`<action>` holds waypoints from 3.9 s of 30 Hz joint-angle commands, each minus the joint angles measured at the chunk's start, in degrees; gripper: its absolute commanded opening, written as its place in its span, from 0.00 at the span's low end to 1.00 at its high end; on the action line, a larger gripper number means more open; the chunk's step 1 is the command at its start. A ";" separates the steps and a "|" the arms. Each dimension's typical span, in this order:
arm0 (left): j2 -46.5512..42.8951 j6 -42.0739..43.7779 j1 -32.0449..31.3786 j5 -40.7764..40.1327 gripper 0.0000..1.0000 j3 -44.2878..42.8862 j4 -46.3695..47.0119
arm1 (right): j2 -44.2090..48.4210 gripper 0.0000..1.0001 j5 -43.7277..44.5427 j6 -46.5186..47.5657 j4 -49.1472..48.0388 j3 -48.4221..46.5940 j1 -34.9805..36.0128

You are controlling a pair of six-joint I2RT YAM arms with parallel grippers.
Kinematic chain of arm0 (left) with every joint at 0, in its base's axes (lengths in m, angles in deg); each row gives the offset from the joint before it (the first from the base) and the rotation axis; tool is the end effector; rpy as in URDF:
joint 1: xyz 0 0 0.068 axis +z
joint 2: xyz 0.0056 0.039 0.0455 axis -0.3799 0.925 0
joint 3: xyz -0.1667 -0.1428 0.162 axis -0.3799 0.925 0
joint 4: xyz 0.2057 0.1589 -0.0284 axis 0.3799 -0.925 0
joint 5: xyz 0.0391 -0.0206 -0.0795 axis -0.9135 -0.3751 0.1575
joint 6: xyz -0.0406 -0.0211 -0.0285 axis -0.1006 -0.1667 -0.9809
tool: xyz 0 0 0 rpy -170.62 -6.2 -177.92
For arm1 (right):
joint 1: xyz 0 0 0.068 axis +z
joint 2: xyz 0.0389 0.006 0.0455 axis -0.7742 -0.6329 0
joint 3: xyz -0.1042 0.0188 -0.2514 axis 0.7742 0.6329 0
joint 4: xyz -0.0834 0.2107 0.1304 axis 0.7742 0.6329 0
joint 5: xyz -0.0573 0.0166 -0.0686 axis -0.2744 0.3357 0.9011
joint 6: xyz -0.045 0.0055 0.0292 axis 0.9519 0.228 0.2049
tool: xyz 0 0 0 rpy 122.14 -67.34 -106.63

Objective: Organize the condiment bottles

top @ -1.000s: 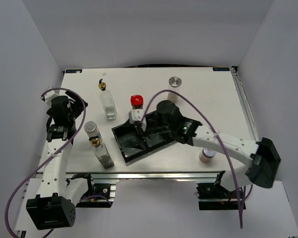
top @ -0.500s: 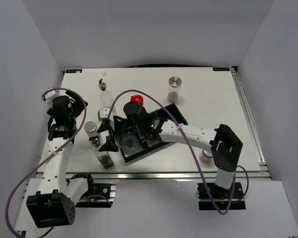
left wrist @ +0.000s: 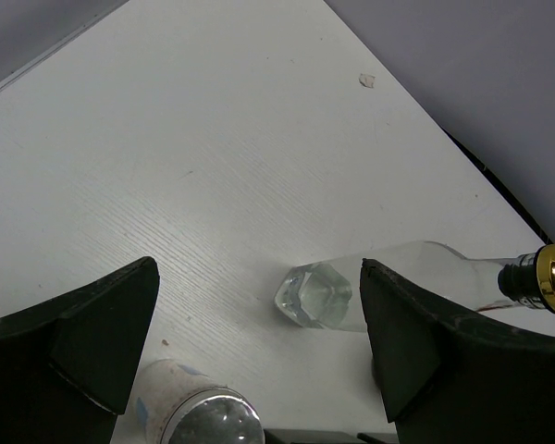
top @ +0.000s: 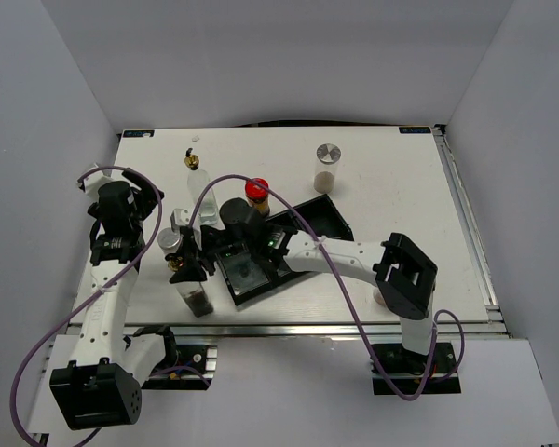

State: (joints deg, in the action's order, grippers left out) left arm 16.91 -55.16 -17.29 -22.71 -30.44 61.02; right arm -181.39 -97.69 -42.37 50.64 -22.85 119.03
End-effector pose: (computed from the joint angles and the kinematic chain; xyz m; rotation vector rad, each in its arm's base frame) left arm 0.2148 0.0289 0.3153 -0.8418 1.7935 -0.0581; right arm 0.1498 0.4331 0.3143 -1.4175 1.1423 1.3859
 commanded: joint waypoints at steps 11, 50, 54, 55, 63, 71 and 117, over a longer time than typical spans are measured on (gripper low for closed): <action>-1.59 0.26 0.15 2.96 0.98 0.35 3.85 | 14.21 0.00 0.57 1.42 -0.80 3.79 -0.44; -2.03 6.86 0.15 22.11 0.98 6.24 20.90 | 31.44 0.00 28.78 -3.68 13.10 11.35 -41.57; -1.24 6.86 0.15 26.68 0.98 6.33 23.01 | 31.71 0.00 26.24 -0.35 9.05 15.13 -41.57; -0.98 6.60 0.23 26.43 0.98 6.33 23.10 | 31.54 0.00 26.06 -0.34 8.00 16.01 -41.57; -0.88 5.63 0.24 25.99 0.98 6.94 23.71 | 30.04 0.00 24.91 -1.92 4.75 19.00 -41.57; -0.53 5.71 0.15 32.04 0.98 8.96 29.33 | 28.72 0.00 25.35 -2.27 2.37 21.46 -41.57; 25.83 25.58 -13.56 14.03 0.65 -8.88 28.28 | 53.66 0.89 41.26 -5.61 14.85 35.25 -41.57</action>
State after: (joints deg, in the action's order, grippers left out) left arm 42.42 -31.05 -30.71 -9.05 -36.56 87.95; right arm -131.01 -60.62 -47.09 64.89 10.08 77.43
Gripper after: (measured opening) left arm 0.677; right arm 0.895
